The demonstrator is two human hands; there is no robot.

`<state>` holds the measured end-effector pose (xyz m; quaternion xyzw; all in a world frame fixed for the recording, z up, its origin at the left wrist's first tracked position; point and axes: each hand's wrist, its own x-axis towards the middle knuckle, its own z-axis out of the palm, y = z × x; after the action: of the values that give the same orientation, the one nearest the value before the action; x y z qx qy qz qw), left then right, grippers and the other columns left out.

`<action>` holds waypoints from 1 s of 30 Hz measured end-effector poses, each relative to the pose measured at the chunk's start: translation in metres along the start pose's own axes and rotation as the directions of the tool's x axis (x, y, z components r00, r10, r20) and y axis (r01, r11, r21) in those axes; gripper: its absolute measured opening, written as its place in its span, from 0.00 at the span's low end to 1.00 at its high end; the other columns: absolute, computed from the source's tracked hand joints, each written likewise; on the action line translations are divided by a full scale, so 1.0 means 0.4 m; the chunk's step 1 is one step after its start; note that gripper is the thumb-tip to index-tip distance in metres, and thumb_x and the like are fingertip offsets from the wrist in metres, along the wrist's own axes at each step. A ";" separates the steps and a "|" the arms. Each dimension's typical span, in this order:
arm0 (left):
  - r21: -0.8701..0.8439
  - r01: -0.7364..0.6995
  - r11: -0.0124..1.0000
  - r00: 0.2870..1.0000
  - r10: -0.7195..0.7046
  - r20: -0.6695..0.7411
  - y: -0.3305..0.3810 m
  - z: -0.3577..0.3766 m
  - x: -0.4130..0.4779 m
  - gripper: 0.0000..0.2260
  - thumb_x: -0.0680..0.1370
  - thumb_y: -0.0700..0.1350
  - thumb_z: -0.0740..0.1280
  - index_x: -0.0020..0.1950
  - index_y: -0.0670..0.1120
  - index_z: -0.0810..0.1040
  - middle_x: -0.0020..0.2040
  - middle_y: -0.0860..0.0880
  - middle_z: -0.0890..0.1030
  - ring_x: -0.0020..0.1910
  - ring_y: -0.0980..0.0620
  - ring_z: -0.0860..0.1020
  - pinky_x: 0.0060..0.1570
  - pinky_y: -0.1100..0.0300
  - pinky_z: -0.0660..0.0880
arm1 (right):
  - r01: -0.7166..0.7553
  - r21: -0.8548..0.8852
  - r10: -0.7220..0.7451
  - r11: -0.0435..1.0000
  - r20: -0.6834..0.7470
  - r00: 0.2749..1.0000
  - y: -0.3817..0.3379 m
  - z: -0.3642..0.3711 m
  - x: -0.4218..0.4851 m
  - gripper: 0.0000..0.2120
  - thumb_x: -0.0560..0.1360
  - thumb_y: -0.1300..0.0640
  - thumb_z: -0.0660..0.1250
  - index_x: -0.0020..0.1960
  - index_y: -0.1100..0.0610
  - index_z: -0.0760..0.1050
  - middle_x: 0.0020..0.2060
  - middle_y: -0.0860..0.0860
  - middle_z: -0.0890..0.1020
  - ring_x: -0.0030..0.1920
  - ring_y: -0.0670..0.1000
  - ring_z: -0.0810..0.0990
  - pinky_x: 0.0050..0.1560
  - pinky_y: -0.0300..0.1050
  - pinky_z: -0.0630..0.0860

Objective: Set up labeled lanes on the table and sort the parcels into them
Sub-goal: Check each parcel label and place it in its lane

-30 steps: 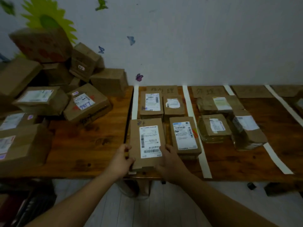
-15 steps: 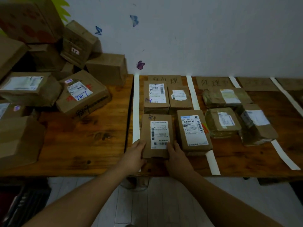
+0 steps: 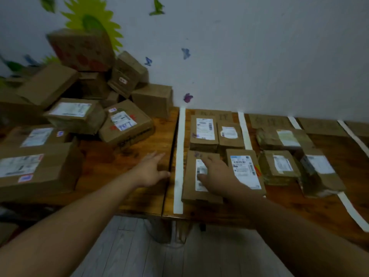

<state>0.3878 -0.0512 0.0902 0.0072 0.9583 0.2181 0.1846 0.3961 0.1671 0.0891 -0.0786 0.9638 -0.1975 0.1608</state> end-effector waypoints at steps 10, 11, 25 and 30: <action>-0.071 0.194 0.978 0.946 -0.206 -0.250 -0.257 -0.298 -0.148 0.35 0.76 0.55 0.67 0.78 0.51 0.52 0.78 0.45 0.50 0.77 0.43 0.48 0.73 0.51 0.51 | 0.244 -0.043 -0.245 0.969 -0.026 0.969 -0.305 -0.125 0.056 0.25 0.78 0.46 0.62 0.73 0.54 0.64 0.69 0.54 0.69 0.68 0.55 0.68 0.66 0.47 0.66; -0.093 0.199 0.976 0.937 -0.217 -0.272 -0.292 -0.327 -0.155 0.35 0.76 0.55 0.67 0.77 0.51 0.53 0.78 0.45 0.50 0.77 0.43 0.49 0.74 0.50 0.52 | 0.259 -0.034 -0.260 0.965 -0.023 0.965 -0.346 -0.124 0.065 0.25 0.79 0.47 0.62 0.73 0.53 0.63 0.70 0.54 0.69 0.69 0.55 0.67 0.66 0.45 0.64; -0.213 0.270 0.939 0.898 -0.326 -0.297 -0.753 -0.604 -0.143 0.34 0.76 0.54 0.67 0.77 0.51 0.55 0.78 0.46 0.52 0.76 0.46 0.52 0.73 0.50 0.54 | 0.245 0.046 -0.244 0.968 -0.029 0.969 -0.845 0.008 0.319 0.28 0.77 0.45 0.63 0.75 0.50 0.62 0.72 0.51 0.67 0.70 0.54 0.67 0.64 0.43 0.65; -0.332 0.250 0.909 0.909 -0.339 -0.243 -0.787 -0.609 -0.057 0.32 0.76 0.52 0.67 0.77 0.50 0.56 0.76 0.46 0.59 0.74 0.44 0.60 0.70 0.48 0.62 | 0.205 0.041 -0.205 0.978 -0.004 0.979 -0.873 0.026 0.421 0.28 0.77 0.44 0.62 0.75 0.51 0.63 0.70 0.52 0.70 0.67 0.54 0.70 0.58 0.42 0.66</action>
<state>0.3430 -0.4393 0.1698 -0.1991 0.9216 0.3258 0.0696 0.2729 -0.1906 0.1748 -0.1741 0.9463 -0.2328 0.1412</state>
